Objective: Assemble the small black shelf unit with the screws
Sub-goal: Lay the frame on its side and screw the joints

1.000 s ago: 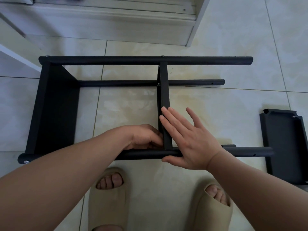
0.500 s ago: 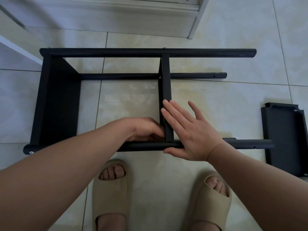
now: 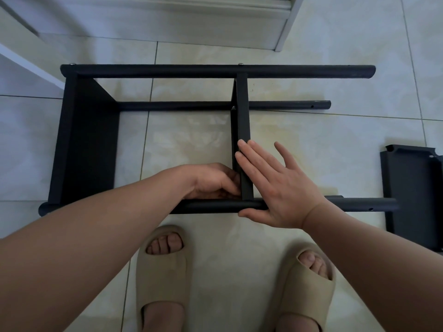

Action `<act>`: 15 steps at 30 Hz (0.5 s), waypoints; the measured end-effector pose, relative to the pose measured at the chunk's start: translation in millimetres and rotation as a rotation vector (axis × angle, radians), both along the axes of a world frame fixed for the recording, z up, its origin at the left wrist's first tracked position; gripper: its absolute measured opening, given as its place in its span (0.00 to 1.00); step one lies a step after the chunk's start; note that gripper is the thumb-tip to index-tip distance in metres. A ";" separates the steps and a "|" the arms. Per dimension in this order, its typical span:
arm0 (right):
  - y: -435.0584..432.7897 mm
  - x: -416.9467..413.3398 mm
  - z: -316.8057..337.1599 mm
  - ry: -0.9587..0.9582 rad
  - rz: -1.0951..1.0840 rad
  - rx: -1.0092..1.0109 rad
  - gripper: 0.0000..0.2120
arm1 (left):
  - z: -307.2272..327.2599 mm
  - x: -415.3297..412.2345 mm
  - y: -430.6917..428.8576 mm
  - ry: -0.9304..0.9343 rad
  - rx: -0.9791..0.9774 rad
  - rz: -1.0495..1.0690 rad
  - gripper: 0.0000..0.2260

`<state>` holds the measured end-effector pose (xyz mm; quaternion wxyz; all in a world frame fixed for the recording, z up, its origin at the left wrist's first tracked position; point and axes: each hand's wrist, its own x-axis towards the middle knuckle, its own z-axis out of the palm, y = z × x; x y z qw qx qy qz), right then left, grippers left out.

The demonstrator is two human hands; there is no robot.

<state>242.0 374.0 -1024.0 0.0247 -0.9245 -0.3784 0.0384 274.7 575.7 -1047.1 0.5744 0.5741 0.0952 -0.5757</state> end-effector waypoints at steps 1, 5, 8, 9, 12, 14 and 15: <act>0.0 0.0 0.3 -0.002 -0.001 0.001 0.48 | -0.8 -0.9 0.0 -0.009 0.000 0.009 0.09; 0.2 0.3 1.3 0.002 -0.002 -0.007 0.48 | -3.3 -1.3 -0.5 0.028 -0.021 0.012 0.08; 0.3 0.4 1.2 0.005 -0.004 -0.014 0.48 | -2.1 -1.2 0.1 0.061 -0.019 -0.047 0.17; 0.4 0.4 1.2 0.005 -0.004 -0.012 0.48 | -1.6 -1.1 -0.1 0.051 0.001 -0.067 0.20; 0.8 0.6 0.7 0.006 -0.005 -0.005 0.48 | 0.8 2.7 -1.3 0.029 0.061 -0.065 0.14; 0.8 0.6 0.6 0.004 -0.006 -0.002 0.48 | 3.3 6.5 -2.5 0.034 0.074 -0.056 0.09; 0.8 0.6 0.5 0.002 -0.006 0.001 0.48 | 3.4 7.8 -3.1 0.036 0.077 -0.056 0.08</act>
